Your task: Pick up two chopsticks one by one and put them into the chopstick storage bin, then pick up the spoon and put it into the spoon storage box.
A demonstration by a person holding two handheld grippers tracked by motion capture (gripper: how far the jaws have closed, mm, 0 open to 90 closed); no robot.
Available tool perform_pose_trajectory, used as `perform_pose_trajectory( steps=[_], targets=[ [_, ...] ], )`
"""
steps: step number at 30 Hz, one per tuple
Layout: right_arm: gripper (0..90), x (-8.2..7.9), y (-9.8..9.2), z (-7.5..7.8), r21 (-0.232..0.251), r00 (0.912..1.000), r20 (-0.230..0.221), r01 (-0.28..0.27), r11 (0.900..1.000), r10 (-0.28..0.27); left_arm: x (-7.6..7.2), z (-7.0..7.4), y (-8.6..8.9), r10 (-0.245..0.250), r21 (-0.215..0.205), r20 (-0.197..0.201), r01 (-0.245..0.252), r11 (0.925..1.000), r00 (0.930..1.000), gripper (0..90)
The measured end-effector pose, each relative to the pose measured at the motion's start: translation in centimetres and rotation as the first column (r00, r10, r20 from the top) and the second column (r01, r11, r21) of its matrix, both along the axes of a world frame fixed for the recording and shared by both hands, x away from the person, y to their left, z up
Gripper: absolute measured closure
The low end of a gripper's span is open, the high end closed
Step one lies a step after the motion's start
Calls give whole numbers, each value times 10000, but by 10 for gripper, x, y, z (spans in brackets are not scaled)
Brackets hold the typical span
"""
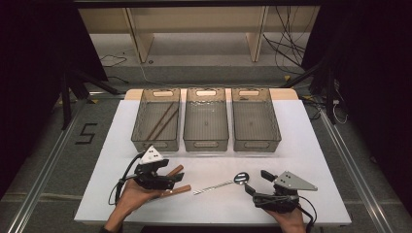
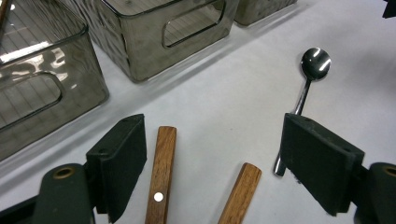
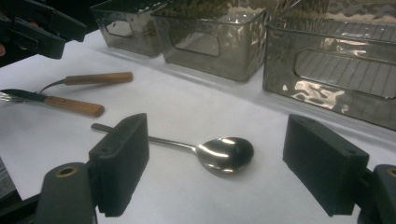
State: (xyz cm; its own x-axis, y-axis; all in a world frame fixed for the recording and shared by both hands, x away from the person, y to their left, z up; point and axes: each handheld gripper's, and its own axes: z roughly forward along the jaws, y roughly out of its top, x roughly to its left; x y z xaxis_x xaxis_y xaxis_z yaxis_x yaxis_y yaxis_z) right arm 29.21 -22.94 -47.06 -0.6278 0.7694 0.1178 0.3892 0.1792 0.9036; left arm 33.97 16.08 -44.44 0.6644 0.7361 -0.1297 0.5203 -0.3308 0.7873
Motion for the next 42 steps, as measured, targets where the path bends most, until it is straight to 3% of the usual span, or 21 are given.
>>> perform_pose_trajectory(
  steps=[10,15,21,24,29,32,41,42],
  targets=[
    [233,1,0,1,-166,9995,-146,-267,9995,265,-7,-5,-6,-249,-3,-125,249,9997,9996,217],
    [232,9,-2,7,-703,9948,-371,-978,9927,954,-9,-9,-8,-247,-14,-219,247,9997,9995,216],
    [233,19,-3,13,-1347,9864,-915,-1482,9797,1366,-12,-13,-9,-307,37,-213,308,9995,9993,215],
    [255,27,-4,16,-1480,9802,-1324,-1662,9749,1470,-14,-14,-8,-293,-36,-146,293,9996,9995,215],
    [300,44,-5,16,-1333,9692,-2223,-1384,9814,1065,-17,-15,-6,-235,-70,-111,235,9997,9997,214],
    [322,54,-4,12,-1050,9562,-2785,-1239,9867,904,-19,-15,-3,-206,-114,-62,205,9997,9998,214],
    [386,73,3,5,-1110,9336,-3539,-1025,9885,570,-21,-17,2,-117,-202,-54,116,9997,9999,214],
    [402,76,5,3,-1128,9264,-3717,-1094,9876,602,-22,-17,3,-129,-194,-61,128,9997,9999,214]
  ],
)
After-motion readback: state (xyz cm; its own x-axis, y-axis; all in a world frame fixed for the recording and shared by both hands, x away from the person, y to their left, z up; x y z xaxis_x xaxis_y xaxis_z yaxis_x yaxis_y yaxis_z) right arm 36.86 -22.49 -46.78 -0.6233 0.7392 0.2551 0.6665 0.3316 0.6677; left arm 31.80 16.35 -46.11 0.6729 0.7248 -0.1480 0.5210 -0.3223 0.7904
